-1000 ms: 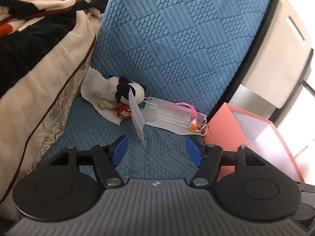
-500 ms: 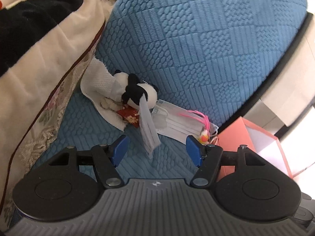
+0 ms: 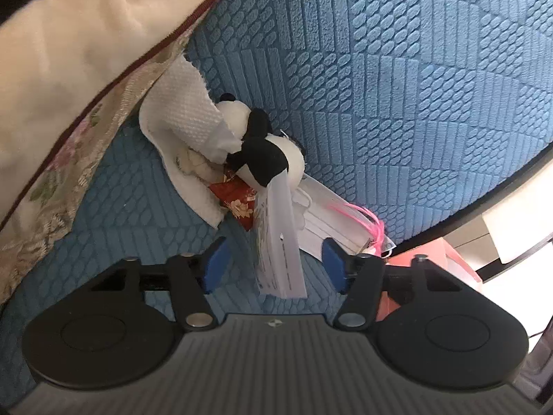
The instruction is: Organize soft objects
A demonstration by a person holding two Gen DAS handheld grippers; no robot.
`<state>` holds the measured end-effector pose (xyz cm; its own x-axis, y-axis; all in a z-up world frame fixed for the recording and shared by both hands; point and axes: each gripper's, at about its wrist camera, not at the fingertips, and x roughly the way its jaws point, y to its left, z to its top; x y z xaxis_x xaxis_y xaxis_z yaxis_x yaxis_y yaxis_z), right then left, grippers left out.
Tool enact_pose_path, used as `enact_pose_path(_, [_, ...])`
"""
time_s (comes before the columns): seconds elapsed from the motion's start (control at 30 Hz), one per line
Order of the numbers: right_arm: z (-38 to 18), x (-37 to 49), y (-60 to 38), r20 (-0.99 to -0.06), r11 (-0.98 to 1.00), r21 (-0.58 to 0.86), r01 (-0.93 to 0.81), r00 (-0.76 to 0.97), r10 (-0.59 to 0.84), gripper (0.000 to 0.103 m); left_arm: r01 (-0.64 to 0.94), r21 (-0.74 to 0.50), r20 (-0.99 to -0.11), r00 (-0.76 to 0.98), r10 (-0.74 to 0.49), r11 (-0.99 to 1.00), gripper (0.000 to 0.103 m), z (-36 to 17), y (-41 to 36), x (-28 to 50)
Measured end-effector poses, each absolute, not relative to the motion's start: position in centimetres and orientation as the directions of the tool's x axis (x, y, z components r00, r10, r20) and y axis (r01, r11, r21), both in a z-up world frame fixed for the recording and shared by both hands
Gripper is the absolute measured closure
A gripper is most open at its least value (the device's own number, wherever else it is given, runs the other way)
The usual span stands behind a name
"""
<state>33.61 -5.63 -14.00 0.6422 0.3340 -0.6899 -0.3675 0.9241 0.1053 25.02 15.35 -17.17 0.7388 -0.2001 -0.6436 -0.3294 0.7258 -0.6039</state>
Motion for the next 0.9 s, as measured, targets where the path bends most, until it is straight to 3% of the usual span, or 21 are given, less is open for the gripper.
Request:
enact_pose_path(0.2, [-15.5,35.9,-4.5,-0.688,0.934,0.011,-0.356,0.675,0.266,0.076,-0.332,-0.575,-0.678,0.704,-0.209,0.748,0.051,-17.9,15.0,26.6])
enact_pose_path(0.37, [-16.3,37.4,-3.5,-0.679,0.935,-0.064,-0.350,0.702,0.216,0.076,-0.337,-0.536,-0.705,0.683,-0.191,0.774,0.064,-18.6,14.7,27.5])
enact_pose_path(0.9, [-19.3,41.3,-0.9,-0.719,0.898,-0.253,-0.360,0.691,0.074,0.077,-0.361,-0.472,-0.757,0.634,-0.159,0.804,0.065,-20.2,13.8,29.3])
